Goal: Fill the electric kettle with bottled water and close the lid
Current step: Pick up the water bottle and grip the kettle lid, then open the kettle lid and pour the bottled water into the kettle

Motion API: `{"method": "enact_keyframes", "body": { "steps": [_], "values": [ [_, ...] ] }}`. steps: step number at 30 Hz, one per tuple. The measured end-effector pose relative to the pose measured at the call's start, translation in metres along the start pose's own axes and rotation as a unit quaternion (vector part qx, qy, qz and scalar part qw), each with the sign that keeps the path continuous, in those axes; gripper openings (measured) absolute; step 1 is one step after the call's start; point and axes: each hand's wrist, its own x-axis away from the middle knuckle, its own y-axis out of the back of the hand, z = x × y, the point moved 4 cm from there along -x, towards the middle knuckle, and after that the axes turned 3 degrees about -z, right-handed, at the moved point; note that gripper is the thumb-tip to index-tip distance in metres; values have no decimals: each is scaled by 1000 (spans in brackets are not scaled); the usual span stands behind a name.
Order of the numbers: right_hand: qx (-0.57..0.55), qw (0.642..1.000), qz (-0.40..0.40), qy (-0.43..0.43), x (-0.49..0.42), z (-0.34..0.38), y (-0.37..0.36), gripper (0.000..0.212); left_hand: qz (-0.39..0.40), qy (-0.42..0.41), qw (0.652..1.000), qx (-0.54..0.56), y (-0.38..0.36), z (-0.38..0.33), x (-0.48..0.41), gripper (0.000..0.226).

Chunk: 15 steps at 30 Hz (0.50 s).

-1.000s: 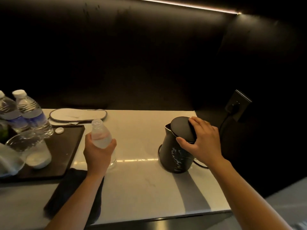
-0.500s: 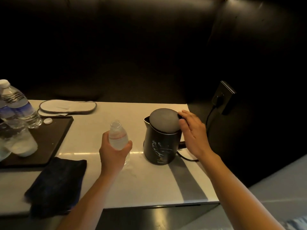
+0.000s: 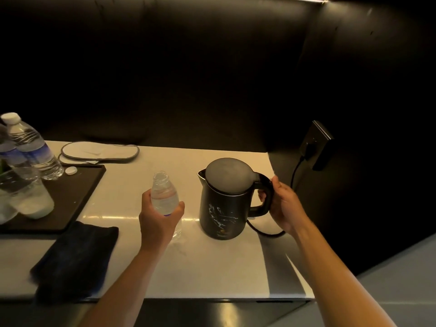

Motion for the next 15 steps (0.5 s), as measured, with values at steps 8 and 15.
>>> {"method": "enact_keyframes", "body": {
  "steps": [8, 15],
  "values": [
    [52, 998, 0, 31, 3, 4, 0, 41, -27, 11, 999, 28, -5, 6, 5, 70],
    [264, 945, 13, 194, 21, 43, -33, 67, -57, 2, 994, 93, -8, 4, 10, 63]
  ]
}}
